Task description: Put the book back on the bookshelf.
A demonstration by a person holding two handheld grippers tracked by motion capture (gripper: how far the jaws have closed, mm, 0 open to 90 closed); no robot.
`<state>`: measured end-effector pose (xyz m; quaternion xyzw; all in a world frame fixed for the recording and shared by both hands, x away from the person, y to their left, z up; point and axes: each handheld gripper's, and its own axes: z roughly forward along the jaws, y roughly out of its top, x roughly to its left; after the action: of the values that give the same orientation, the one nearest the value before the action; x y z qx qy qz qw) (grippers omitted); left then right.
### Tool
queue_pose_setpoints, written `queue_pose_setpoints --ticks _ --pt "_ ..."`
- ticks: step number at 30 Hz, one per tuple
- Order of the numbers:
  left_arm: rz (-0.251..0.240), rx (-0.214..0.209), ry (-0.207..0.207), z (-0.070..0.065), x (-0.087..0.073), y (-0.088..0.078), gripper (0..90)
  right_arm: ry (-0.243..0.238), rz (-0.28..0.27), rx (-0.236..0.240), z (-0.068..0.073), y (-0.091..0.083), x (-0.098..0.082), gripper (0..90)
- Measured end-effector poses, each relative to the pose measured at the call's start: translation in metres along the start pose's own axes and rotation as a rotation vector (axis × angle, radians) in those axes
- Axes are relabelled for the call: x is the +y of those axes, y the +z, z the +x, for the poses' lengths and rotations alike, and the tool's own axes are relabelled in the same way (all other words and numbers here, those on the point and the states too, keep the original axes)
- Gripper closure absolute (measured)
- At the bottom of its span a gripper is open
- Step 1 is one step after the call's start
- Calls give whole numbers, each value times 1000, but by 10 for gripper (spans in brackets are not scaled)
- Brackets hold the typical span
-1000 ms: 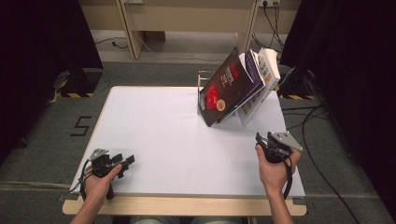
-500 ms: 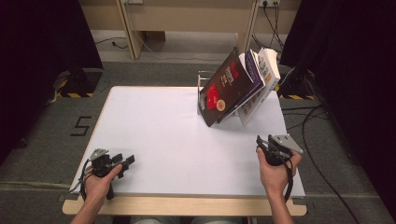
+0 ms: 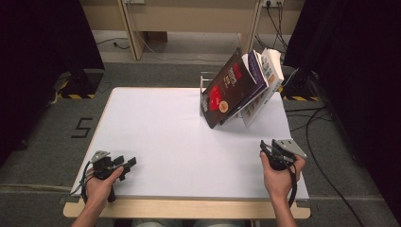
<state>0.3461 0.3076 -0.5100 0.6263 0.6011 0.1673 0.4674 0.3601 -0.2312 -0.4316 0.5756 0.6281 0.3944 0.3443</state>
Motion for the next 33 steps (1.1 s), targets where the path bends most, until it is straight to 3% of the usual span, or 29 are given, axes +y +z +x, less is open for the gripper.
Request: queue_pose_setpoints --ticks 33 --pt "-3 -1 -3 0 0 -1 349 12 47 -9 -7 11 -23 549"
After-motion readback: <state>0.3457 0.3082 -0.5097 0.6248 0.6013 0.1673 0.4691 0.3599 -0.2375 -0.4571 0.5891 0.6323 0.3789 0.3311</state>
